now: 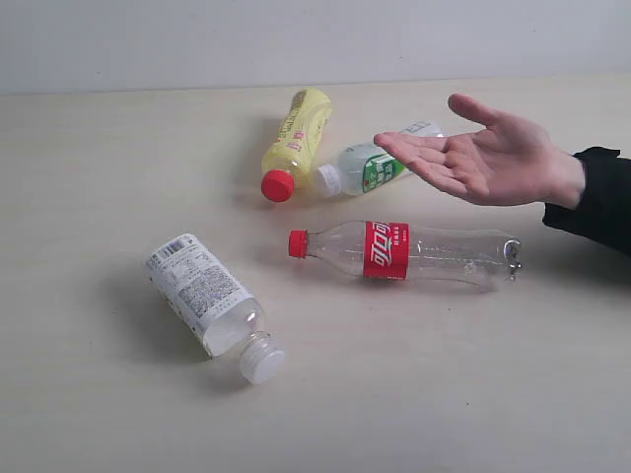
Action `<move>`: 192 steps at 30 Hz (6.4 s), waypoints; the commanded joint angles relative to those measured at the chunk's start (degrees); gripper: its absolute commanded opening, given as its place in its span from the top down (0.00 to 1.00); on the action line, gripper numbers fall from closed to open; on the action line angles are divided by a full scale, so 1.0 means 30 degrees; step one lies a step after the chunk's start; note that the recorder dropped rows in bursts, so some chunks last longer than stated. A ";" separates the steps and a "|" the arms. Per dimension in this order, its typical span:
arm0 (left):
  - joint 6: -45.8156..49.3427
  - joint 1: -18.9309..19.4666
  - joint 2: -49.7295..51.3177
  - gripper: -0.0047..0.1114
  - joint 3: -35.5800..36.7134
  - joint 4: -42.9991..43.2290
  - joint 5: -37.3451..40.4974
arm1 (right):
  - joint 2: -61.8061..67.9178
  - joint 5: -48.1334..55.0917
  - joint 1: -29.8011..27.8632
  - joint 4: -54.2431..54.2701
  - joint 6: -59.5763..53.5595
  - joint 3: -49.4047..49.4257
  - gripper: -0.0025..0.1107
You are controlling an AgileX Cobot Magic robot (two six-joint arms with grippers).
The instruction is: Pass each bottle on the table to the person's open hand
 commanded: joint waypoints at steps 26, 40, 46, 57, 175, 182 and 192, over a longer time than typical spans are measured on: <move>0.0020 0.0057 -0.0128 0.96 -0.0001 0.0023 -0.0051 | -0.0088 -0.8737 -0.0105 0.3986 0.9171 0.0088 0.98; 0.0020 0.0057 -0.0128 0.96 -0.0001 0.0023 -0.0051 | 1.8848 -1.7809 0.0065 -3.1867 3.5204 -1.7334 0.98; 0.0020 0.0023 -0.0128 0.96 -0.0001 0.0023 -0.0060 | 2.1104 -1.5190 0.0065 -3.1867 3.1153 -1.7510 0.98; 0.0020 0.0023 -0.0128 0.96 -0.0001 0.0023 -0.0060 | 2.2832 0.0034 0.0065 -3.1867 2.1763 -1.6432 0.85; 0.0020 0.0023 -0.0128 0.96 -0.0001 0.0023 -0.0060 | 3.3695 1.9751 1.3661 0.2315 -0.3522 -3.1381 0.98; 0.0020 0.0023 -0.0128 0.96 -0.0001 0.0023 -0.0060 | 3.3746 2.1048 0.8638 0.1743 -0.1048 -3.1381 0.98; 0.0020 0.0023 -0.0128 0.96 -0.0001 0.0023 -0.0060 | 3.4846 1.8509 0.8070 -0.1150 0.1943 -2.8756 0.98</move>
